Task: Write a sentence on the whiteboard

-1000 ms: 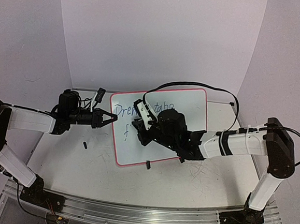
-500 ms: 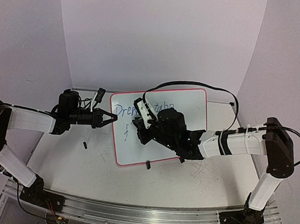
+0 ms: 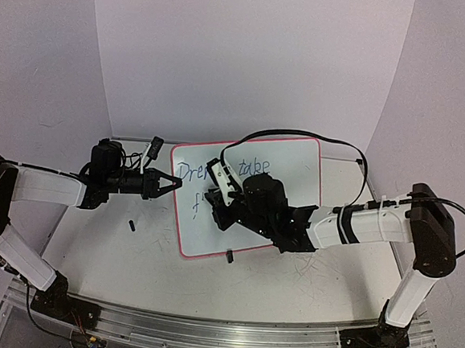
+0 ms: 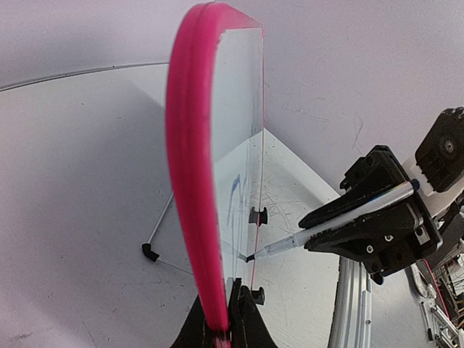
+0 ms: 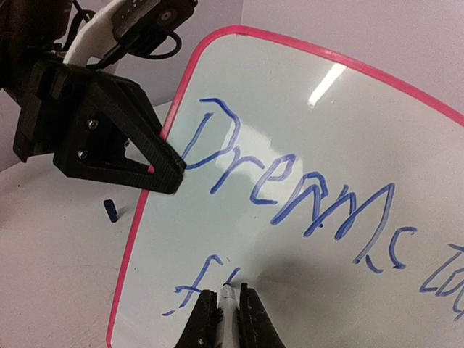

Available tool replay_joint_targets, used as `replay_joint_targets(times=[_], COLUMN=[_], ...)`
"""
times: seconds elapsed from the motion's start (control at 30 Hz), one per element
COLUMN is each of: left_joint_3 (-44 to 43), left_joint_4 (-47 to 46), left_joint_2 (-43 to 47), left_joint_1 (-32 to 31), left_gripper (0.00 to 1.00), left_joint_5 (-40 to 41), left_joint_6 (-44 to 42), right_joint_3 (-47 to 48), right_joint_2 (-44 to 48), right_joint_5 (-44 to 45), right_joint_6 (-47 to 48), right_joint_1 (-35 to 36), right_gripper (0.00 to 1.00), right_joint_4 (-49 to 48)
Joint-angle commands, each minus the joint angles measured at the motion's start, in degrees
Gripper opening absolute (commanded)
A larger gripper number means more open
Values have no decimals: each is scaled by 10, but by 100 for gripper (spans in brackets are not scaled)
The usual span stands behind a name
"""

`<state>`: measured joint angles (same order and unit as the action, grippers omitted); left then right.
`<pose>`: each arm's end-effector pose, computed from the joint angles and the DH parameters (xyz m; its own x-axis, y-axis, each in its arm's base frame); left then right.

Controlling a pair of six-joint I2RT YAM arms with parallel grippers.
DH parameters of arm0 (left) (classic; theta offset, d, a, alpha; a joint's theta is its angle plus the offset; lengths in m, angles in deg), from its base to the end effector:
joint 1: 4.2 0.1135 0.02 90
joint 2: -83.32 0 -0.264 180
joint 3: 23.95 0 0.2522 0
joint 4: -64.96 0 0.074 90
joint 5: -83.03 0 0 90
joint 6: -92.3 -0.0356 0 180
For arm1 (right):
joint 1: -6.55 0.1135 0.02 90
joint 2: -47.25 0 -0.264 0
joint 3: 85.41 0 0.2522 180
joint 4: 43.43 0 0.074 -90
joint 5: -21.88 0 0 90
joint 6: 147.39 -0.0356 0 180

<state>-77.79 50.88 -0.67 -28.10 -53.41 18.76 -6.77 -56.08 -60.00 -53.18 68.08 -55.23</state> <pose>0.2685 -0.1472 0.2221 -0.5022 0.0090 -0.8647 0.8066 0.3654 -0.4646 0.2030 0.3637 0.2407 -0.0470 -0.2391 -0.9699 -0.8103 0.5770 -0.1030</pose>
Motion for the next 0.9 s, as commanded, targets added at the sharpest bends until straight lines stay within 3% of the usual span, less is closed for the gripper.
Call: replay_joint_targets(times=[0.0, 0.47, 0.6, 0.87], left_joint_3=[-15, -15, -15, -11], left_joint_4=[22, 22, 23, 24], left_joint_2=[-2, -5, -4, 3], left_joint_1=[-3, -4, -3, -3], left_gripper=[0, 0, 0, 0], left_joint_5=[59, 57, 57, 58], left_joint_6=[-42, -43, -42, -42], right_joint_3=[-13, -25, -39, -2], right_joint_2=[-1, 28, 61, 30], right_joint_5=[-3, 29, -41, -7], right_joint_6=[-21, -18, -13, -15], right_joint_1=[7, 9, 7, -8], right_gripper=[0, 0, 0, 0], right_joint_4=[-1, 4, -29, -31])
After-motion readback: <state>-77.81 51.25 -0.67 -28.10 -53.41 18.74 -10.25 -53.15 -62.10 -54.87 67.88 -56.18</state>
